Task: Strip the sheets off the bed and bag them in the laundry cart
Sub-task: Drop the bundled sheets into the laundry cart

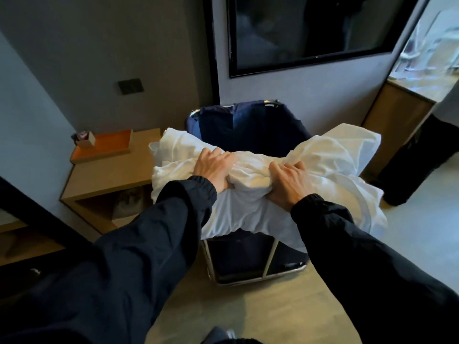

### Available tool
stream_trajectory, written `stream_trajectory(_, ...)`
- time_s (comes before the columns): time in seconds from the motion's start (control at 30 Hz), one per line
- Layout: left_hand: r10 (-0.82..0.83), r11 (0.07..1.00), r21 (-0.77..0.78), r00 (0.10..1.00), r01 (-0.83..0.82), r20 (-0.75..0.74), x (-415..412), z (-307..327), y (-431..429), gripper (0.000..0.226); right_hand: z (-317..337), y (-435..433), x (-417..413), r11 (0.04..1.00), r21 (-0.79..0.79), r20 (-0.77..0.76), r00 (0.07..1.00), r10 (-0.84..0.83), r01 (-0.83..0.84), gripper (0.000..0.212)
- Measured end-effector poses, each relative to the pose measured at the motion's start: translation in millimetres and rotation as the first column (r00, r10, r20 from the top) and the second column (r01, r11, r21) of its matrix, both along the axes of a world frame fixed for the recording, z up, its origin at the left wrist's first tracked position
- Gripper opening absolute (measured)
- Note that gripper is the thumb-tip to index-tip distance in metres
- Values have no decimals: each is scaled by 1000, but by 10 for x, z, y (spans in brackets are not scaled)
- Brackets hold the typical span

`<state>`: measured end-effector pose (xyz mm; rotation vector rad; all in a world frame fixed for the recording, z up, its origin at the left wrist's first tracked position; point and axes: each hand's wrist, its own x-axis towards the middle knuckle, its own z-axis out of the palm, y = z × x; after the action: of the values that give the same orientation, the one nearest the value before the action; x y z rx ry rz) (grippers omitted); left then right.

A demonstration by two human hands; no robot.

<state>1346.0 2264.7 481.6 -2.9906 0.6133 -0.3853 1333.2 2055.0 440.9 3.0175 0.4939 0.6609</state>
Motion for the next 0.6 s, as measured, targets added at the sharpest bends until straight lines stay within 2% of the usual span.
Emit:
stream_trajectory(0.47, -103, 992, -72, 994, 100, -32, 2039, -446, -269, 41, -205, -226, 1778, 992, -74, -106, 988, -114, 107, 34)
stream_trajectory(0.6, -69, 997, -55, 991, 62, -117, 2372, -817, -268, 42, -454, -196, 2108, 987, -104, -180, 974, -137, 120, 30)
